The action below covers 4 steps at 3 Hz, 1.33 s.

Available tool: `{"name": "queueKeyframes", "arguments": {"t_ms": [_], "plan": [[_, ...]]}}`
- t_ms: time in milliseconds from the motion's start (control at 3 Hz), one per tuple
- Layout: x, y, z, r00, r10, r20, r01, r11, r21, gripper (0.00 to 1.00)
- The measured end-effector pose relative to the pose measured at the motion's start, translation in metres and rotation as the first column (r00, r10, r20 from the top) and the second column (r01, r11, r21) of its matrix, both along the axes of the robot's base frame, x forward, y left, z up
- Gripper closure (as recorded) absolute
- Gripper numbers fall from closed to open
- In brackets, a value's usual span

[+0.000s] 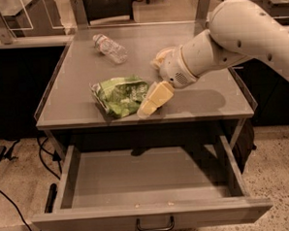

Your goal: Place green jalapeno chip bag into top drawer

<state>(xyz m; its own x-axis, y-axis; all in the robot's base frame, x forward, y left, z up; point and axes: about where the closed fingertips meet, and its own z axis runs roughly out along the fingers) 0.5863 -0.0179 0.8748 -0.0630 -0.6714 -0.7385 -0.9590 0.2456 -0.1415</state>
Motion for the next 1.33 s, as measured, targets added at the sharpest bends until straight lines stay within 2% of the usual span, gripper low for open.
{"name": "queueKeyframes", "arguments": {"t_ms": [667, 1333], "plan": [[0.023, 0.029, -0.004, 0.9972, 0.064, 0.038, -0.065, 0.998, 0.021, 0.00], [0.027, 0.053, -0.021, 0.9928, 0.119, 0.010, -0.119, 0.993, 0.009, 0.00]]}}
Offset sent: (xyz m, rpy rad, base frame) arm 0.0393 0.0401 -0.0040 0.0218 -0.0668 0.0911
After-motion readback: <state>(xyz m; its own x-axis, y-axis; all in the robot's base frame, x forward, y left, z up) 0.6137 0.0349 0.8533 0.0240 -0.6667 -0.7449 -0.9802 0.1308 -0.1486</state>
